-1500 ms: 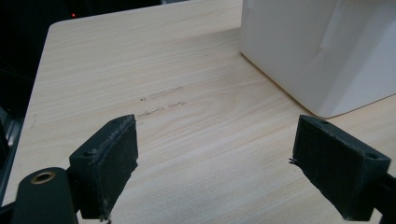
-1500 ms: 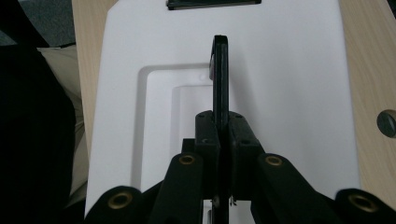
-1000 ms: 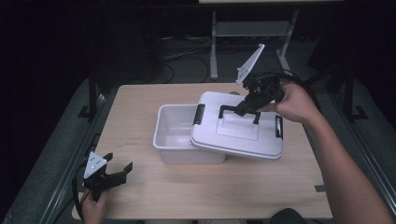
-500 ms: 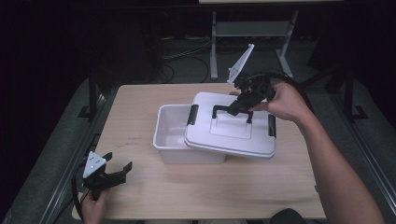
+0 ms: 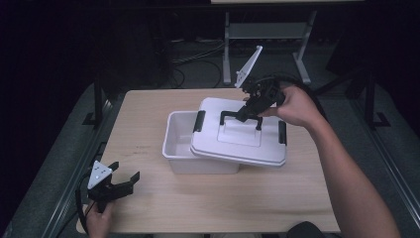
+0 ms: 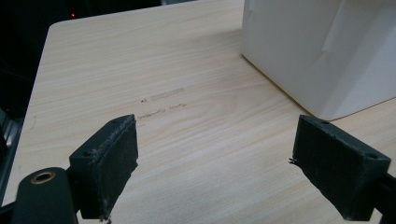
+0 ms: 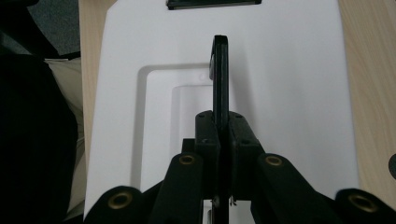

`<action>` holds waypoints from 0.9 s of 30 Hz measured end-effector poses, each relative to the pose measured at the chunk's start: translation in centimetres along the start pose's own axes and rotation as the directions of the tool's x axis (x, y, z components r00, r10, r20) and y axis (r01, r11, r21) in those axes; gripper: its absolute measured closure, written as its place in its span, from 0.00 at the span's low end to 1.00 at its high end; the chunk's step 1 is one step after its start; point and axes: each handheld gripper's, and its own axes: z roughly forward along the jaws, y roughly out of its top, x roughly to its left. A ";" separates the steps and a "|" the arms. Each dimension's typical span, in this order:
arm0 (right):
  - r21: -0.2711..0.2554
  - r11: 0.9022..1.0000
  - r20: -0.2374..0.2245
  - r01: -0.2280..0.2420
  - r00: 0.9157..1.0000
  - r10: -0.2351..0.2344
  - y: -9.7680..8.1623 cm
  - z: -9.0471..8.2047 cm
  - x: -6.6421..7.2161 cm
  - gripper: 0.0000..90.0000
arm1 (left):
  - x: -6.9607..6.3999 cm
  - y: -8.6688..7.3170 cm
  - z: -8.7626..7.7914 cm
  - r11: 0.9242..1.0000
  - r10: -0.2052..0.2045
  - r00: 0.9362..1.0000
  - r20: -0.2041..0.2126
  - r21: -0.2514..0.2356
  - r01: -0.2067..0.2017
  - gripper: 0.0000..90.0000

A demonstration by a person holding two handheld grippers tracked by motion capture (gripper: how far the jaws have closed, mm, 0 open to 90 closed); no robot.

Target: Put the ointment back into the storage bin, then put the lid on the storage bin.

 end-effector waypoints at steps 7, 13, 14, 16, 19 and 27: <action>0.013 1.000 -0.002 0.007 1.000 -0.007 0.7 0.5 0.0 0.94 | -0.2 0.1 0.1 1.000 0.007 1.000 0.003 0.004 -0.007 0.15; 0.016 1.000 -0.013 0.024 1.000 -0.024 1.7 1.1 -0.2 0.94 | 0.0 0.0 0.0 1.000 0.001 1.000 0.001 0.000 -0.001 0.15; 0.018 0.999 -0.016 0.027 1.000 -0.026 1.9 1.2 -0.2 0.94 | 0.1 0.0 0.0 1.000 0.000 1.000 0.001 0.001 0.000 0.15; 0.021 0.999 -0.019 0.027 0.999 -0.027 2.2 1.4 -0.3 0.94 | 0.0 0.0 0.1 1.000 -0.005 1.000 0.004 0.001 0.005 0.15; 0.024 0.999 -0.024 0.038 0.999 -0.038 2.7 1.9 -0.4 0.94 | -0.1 0.1 0.1 1.000 0.005 1.000 0.007 0.004 -0.005 0.15; 0.030 0.998 -0.035 0.052 0.998 -0.051 4.2 2.8 -0.5 0.94 | -0.2 0.1 0.3 1.000 0.004 1.000 0.010 0.004 -0.004 0.15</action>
